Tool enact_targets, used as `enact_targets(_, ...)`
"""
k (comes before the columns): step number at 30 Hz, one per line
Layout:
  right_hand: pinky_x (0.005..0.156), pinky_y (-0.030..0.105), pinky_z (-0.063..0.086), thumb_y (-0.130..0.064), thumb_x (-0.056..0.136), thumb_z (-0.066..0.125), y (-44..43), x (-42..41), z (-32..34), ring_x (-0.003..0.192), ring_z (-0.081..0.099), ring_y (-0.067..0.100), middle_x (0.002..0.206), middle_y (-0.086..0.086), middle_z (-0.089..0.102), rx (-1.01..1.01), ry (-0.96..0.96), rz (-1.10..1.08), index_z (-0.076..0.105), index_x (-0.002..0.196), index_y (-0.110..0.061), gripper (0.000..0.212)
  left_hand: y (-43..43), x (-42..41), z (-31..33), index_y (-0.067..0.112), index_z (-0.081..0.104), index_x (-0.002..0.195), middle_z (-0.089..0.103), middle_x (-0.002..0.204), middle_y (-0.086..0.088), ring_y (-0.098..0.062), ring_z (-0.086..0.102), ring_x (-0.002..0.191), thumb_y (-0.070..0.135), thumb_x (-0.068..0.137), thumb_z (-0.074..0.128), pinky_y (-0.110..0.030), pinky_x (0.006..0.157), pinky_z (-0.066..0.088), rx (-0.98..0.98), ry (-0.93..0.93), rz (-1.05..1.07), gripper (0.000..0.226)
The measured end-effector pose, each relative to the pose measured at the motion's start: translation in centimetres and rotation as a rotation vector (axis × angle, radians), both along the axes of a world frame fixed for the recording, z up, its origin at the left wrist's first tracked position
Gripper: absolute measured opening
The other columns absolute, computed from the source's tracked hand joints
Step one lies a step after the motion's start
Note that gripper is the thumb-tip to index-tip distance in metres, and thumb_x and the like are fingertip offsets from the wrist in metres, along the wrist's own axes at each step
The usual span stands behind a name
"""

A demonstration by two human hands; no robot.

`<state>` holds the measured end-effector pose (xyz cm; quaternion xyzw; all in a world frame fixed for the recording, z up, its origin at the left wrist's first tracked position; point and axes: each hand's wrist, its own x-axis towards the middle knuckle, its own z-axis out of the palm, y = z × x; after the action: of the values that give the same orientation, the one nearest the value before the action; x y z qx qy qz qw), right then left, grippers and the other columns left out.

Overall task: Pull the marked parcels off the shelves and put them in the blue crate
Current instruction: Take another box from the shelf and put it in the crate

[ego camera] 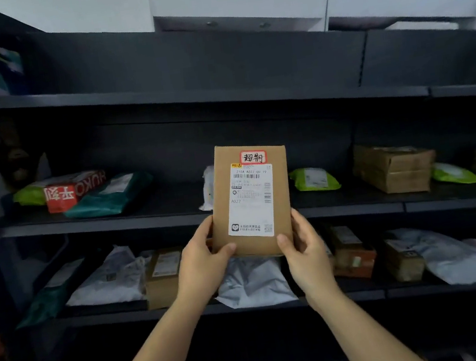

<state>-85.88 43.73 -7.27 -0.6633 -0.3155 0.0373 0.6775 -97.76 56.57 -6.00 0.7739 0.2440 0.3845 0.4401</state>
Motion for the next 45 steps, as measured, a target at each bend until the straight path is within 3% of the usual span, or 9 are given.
enact_targets(3, 0.102, 0.025, 0.042, -0.009, 0.094, 0.057, -4.2, -0.5, -0.3, 0.124, 0.049, 0.004, 0.136, -0.013, 0.051, 0.000, 0.017, -0.050, 0.038, 0.143, -0.032, 0.057, -3.4, 0.4, -0.5, 0.027, 0.046, 0.139, 0.060, 0.110, 0.014, 0.001, 0.055, 0.095, 0.011, 0.085, 0.069, -0.013, 0.074, 0.043, -0.002, 0.001, -0.067, 0.061)
enact_targets(8, 0.107, 0.031, 0.041, -0.012, 0.094, 0.058, -11.5, 0.0, -0.9, 0.128, 0.047, 0.006, 0.138, -0.013, 0.050, -0.008, 0.021, -0.147, 0.038, 0.144, -0.034, 0.058, -9.6, 2.3, -0.8, 0.026, 0.043, 0.141, 0.059, 0.115, 0.009, -0.007, 0.056, 0.102, 0.014, 0.084, 0.071, -0.025, 0.088, 0.046, -0.026, 0.027, -0.168, 0.064)
enact_targets(14, 0.107, 0.030, 0.042, -0.009, 0.094, 0.057, -20.8, 2.7, -1.5, 0.128, 0.048, 0.007, 0.138, -0.011, 0.051, -0.007, 0.033, -0.246, 0.038, 0.144, -0.030, 0.058, -18.0, 6.5, -1.3, 0.022, 0.040, 0.143, 0.056, 0.121, 0.012, -0.002, 0.050, 0.099, 0.014, 0.087, 0.068, -0.006, 0.073, 0.042, -0.007, 0.057, -0.303, 0.063)
enact_targets(18, 0.106, 0.030, 0.042, -0.008, 0.094, 0.057, -27.4, 5.8, -2.0, 0.127, 0.048, 0.007, 0.136, -0.011, 0.052, -0.032, 0.021, -0.303, 0.039, 0.143, -0.030, 0.056, -24.0, 10.4, -1.9, 0.025, 0.039, 0.144, 0.057, 0.129, 0.006, -0.007, 0.053, 0.106, 0.018, 0.085, 0.071, -0.027, 0.093, 0.048, -0.021, 0.073, -0.346, 0.068)
enact_targets(24, 0.107, 0.033, 0.043, -0.007, 0.093, 0.057, -37.7, 11.4, -3.1, 0.126, 0.050, 0.007, 0.132, -0.015, 0.055, -0.083, 0.005, -0.394, 0.043, 0.139, -0.035, 0.056, -33.9, 16.5, -2.8, 0.022, 0.036, 0.146, 0.053, 0.136, 0.004, -0.013, 0.049, 0.122, 0.017, 0.084, 0.071, -0.030, 0.099, 0.043, -0.021, 0.093, -0.416, 0.071)
enact_targets(27, 0.106, 0.031, 0.042, -0.006, 0.094, 0.056, -42.5, 13.5, -3.3, 0.125, 0.049, 0.004, 0.127, -0.023, 0.053, -0.098, 0.015, -0.427, 0.039, 0.139, -0.040, 0.059, -38.4, 19.7, -3.3, 0.023, 0.036, 0.145, 0.053, 0.135, 0.005, -0.008, 0.048, 0.116, 0.017, 0.085, 0.071, -0.025, 0.094, 0.041, -0.019, 0.104, -0.461, 0.070)
enact_targets(31, 0.109, 0.039, 0.042, -0.006, 0.094, 0.056, -48.0, 17.0, -4.2, 0.128, 0.048, 0.007, 0.138, -0.012, 0.052, -0.100, 0.053, -0.505, 0.038, 0.144, -0.032, 0.059, -43.5, 24.2, -4.0, 0.024, 0.040, 0.143, 0.054, 0.132, 0.007, -0.004, 0.047, 0.108, 0.019, 0.084, 0.072, -0.023, 0.089, 0.041, -0.008, 0.122, -0.525, 0.068)
enact_targets(41, 0.104, 0.046, 0.046, -0.009, 0.094, 0.056, -59.4, 28.2, -6.6, 0.126, 0.050, 0.011, 0.138, -0.012, 0.052, -0.096, 0.140, -0.664, 0.038, 0.143, -0.038, 0.059, -54.3, 38.9, -6.4, 0.024, 0.047, 0.138, 0.058, 0.118, 0.013, -0.006, 0.053, 0.106, 0.015, 0.083, 0.073, -0.021, 0.087, 0.042, -0.071, 0.143, -0.743, 0.062)
enact_targets(45, 0.101, 0.038, 0.050, -0.007, 0.095, 0.054, -63.5, 33.5, -6.8, 0.121, 0.052, 0.008, 0.136, -0.011, 0.053, -0.092, 0.158, -0.725, 0.037, 0.143, -0.034, 0.058, -58.2, 45.7, -7.2, 0.026, 0.045, 0.139, 0.057, 0.124, 0.012, -0.005, 0.052, 0.108, 0.015, 0.083, 0.073, -0.023, 0.090, 0.043, -0.111, 0.161, -0.817, 0.064)
